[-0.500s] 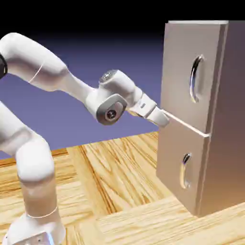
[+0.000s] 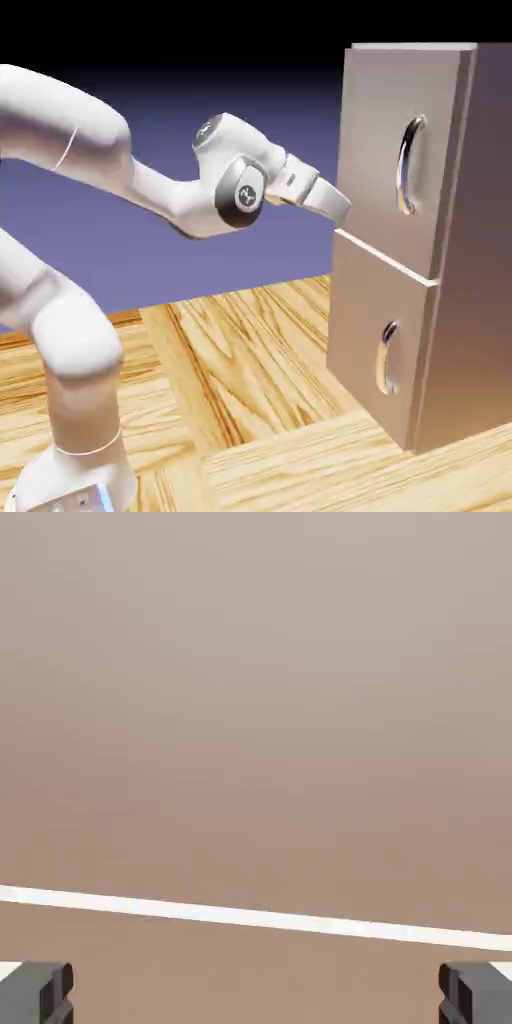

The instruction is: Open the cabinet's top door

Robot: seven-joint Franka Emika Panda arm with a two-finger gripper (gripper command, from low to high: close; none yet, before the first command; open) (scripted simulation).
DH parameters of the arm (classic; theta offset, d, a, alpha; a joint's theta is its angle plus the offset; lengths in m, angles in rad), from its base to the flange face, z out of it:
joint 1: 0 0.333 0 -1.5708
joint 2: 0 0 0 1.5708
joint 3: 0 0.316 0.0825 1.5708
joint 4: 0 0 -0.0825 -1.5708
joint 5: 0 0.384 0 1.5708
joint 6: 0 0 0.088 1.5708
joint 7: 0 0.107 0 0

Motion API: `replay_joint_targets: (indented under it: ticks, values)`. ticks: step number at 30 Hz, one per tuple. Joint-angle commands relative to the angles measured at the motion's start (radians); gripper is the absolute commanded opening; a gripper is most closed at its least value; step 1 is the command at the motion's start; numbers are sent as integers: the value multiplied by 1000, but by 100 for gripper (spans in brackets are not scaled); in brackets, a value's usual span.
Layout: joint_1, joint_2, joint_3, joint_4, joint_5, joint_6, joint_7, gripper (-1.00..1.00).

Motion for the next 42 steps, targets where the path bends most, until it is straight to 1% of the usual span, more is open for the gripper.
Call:
replay_joint_targets:
  ticks: [1, 42]
  values:
    - [13, -5, -14, 8, -44, -1, 34, 0]
    - [527, -220, -596, 315, -1827, -36, 1420, 0]
